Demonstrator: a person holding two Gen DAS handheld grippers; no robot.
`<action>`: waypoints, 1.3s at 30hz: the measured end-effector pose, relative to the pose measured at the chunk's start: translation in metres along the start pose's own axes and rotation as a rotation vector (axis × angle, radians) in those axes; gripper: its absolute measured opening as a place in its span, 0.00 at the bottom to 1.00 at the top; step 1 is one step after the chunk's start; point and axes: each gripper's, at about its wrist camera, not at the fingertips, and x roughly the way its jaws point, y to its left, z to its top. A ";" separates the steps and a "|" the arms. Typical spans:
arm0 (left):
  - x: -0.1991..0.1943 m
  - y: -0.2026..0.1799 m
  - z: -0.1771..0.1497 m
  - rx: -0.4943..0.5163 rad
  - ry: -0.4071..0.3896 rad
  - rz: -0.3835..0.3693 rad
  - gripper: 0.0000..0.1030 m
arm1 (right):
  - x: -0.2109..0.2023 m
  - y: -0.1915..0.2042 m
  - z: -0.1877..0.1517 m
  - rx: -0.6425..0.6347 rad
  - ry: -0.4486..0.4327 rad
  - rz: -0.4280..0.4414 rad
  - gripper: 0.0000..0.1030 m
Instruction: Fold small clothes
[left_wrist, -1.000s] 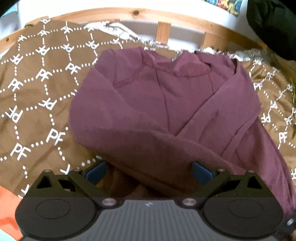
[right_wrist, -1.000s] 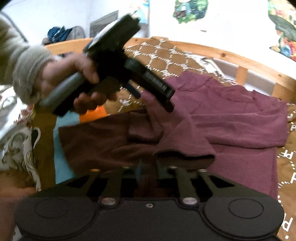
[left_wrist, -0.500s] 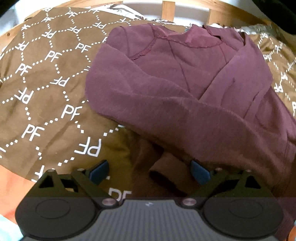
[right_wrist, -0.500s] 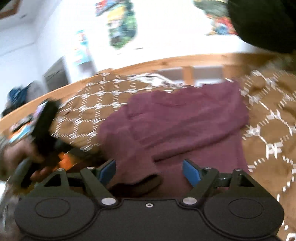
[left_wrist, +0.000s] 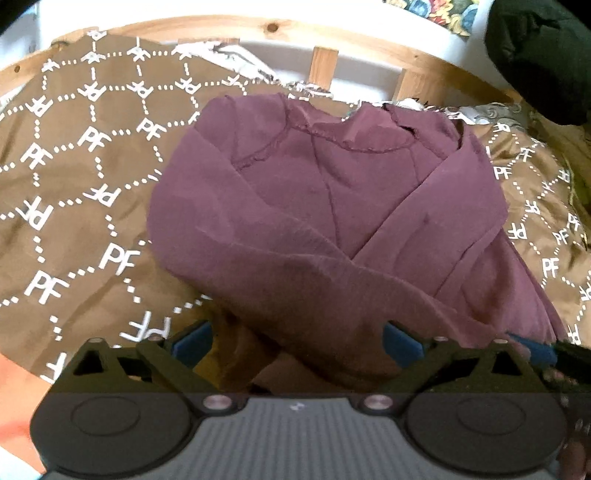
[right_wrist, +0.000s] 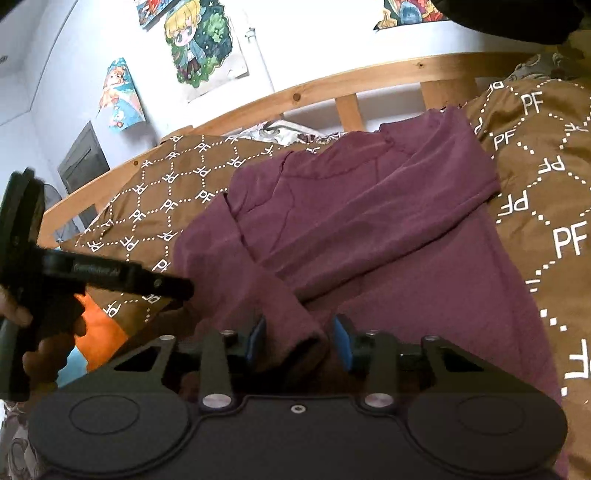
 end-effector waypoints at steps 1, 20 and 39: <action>0.004 -0.001 0.000 -0.009 0.007 0.005 0.98 | 0.000 0.001 -0.001 -0.004 0.003 0.000 0.42; 0.019 0.007 -0.018 0.024 0.088 0.182 0.94 | -0.002 -0.005 -0.004 0.048 0.005 -0.006 0.26; -0.020 0.021 0.054 0.078 -0.111 0.067 0.88 | -0.004 0.009 -0.006 -0.023 0.011 0.032 0.32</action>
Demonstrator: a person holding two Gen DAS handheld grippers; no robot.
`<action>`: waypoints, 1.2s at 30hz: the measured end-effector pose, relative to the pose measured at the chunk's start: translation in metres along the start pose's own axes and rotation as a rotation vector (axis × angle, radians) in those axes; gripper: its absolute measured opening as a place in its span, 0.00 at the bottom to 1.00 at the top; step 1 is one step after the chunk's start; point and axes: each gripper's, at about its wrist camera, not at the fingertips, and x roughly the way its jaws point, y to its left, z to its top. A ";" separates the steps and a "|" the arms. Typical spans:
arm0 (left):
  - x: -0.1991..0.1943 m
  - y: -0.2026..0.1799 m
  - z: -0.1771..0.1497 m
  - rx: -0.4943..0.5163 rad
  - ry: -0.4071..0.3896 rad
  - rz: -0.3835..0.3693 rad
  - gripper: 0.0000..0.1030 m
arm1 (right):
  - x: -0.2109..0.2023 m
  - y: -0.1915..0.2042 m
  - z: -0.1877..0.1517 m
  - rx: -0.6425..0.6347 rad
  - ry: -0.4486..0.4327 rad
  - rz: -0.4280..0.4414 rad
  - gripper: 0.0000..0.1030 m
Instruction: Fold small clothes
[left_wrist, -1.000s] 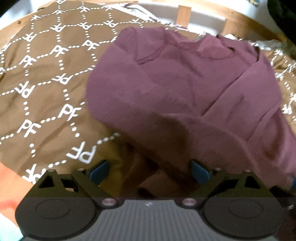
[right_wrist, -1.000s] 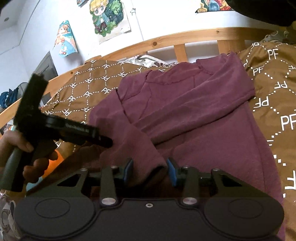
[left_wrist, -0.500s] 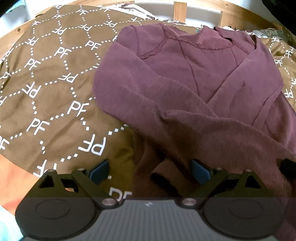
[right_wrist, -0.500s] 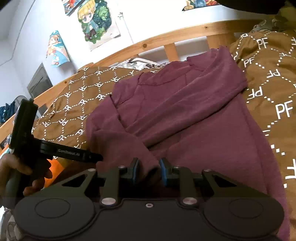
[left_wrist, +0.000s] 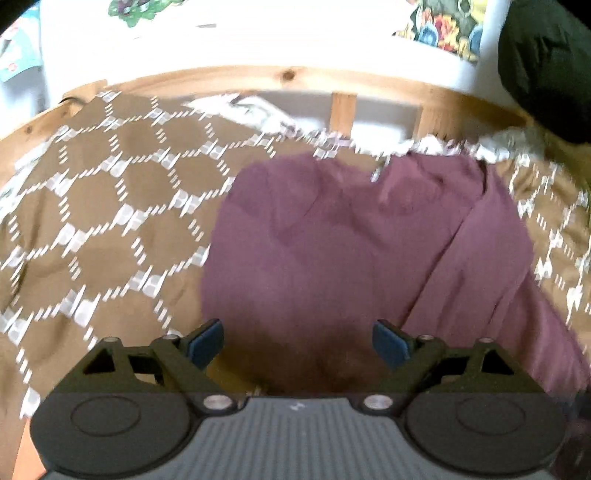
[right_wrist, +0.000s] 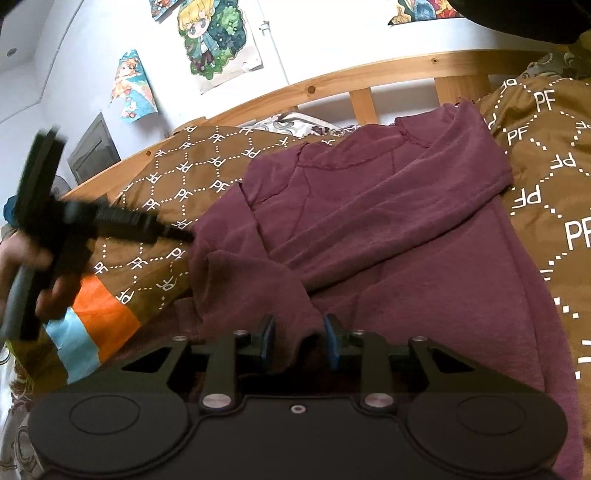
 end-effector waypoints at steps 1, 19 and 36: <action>0.006 -0.001 0.009 -0.010 0.001 -0.020 0.88 | 0.000 0.000 0.000 -0.004 -0.001 -0.001 0.33; 0.096 -0.030 0.027 -0.211 0.279 0.009 0.02 | 0.000 0.000 -0.002 -0.049 -0.018 -0.014 0.19; 0.101 -0.035 0.048 -0.318 0.180 -0.165 0.17 | -0.019 -0.024 0.012 -0.012 -0.151 -0.154 0.06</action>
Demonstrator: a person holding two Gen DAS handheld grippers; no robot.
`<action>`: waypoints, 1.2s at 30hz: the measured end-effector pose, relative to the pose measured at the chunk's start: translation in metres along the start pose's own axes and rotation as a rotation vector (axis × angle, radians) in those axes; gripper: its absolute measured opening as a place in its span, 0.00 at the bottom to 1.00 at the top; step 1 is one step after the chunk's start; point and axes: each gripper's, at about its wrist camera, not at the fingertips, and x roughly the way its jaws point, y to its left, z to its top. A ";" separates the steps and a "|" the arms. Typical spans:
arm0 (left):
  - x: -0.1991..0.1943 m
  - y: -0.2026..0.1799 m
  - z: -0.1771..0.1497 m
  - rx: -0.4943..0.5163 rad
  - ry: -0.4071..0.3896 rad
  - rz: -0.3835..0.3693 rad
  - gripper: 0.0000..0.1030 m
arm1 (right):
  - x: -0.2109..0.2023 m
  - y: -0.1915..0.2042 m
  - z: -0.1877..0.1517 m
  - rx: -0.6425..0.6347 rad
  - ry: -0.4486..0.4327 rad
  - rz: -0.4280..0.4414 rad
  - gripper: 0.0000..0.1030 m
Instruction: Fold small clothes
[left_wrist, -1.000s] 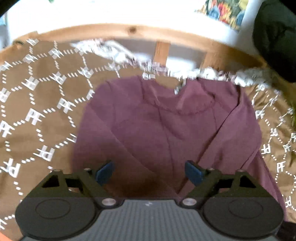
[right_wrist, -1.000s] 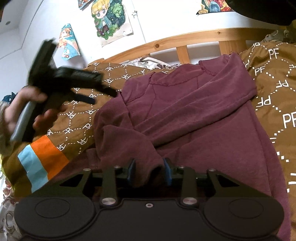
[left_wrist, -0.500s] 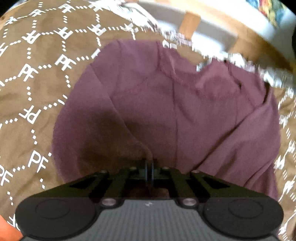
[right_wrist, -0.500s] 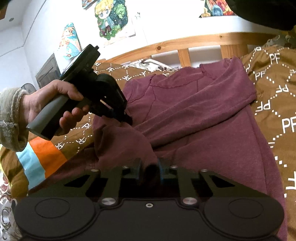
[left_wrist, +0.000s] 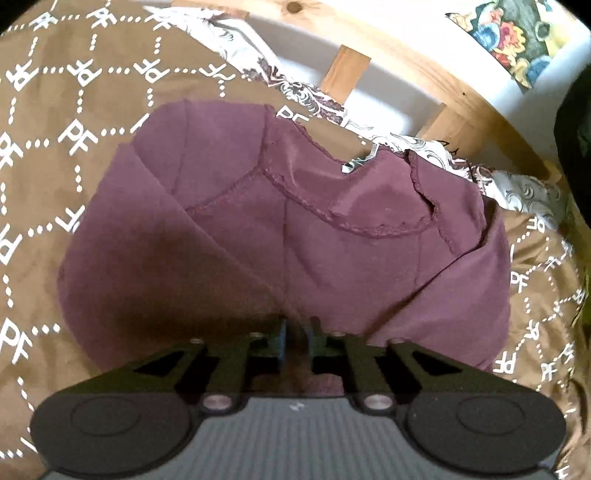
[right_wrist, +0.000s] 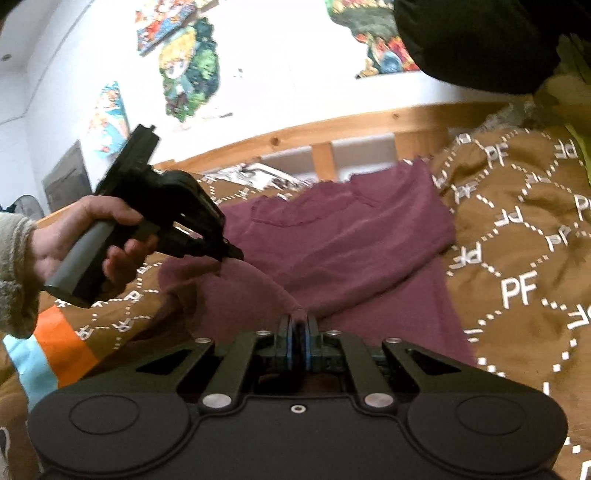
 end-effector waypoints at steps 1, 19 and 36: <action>-0.002 0.001 -0.001 0.002 -0.004 -0.006 0.20 | 0.001 -0.003 0.000 0.003 0.006 -0.012 0.06; -0.032 0.059 -0.043 -0.090 -0.009 0.068 0.29 | 0.004 -0.002 -0.005 0.029 0.043 -0.028 0.46; -0.045 0.078 -0.053 -0.058 -0.103 0.161 0.00 | 0.007 -0.002 -0.007 0.026 0.068 -0.024 0.52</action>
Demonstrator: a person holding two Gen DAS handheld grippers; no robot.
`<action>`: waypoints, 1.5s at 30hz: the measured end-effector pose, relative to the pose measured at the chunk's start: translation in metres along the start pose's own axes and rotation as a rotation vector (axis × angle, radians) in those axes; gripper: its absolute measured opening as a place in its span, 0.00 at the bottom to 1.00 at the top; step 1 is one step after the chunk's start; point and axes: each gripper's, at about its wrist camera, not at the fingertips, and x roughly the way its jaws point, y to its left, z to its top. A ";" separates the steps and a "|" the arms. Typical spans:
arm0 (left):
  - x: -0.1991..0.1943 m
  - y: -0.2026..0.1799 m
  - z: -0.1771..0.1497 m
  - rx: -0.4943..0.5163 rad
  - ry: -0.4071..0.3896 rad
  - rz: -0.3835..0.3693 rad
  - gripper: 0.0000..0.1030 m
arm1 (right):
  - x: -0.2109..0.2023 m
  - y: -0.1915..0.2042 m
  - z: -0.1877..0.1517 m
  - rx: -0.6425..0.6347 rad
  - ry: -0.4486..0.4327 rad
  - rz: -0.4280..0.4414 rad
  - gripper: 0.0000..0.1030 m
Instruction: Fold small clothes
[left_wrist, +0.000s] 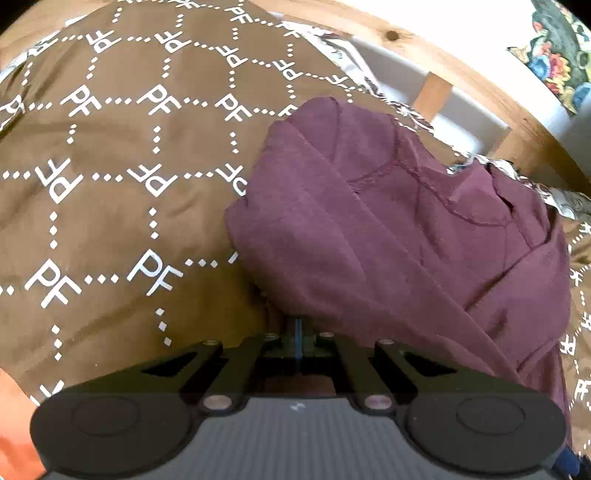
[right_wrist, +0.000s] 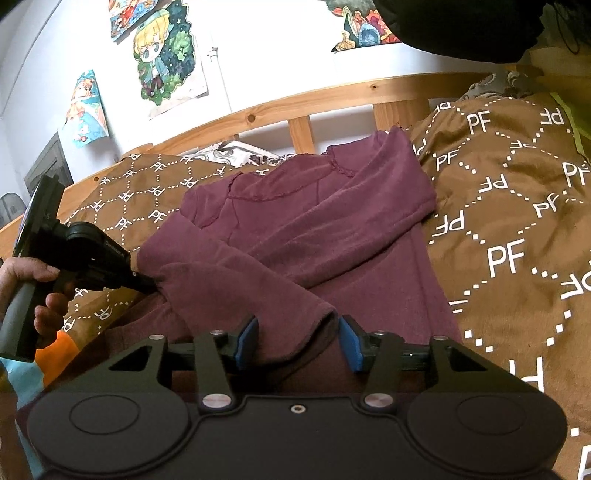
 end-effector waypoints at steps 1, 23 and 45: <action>-0.002 0.001 0.001 0.002 0.000 -0.008 0.00 | 0.000 0.000 0.000 -0.004 -0.001 0.002 0.54; 0.021 0.009 0.049 0.181 -0.162 0.093 0.13 | 0.003 0.002 -0.005 -0.016 0.001 0.027 0.73; 0.011 0.009 0.028 0.260 -0.156 0.260 0.82 | 0.003 0.009 -0.006 -0.048 0.003 -0.022 0.89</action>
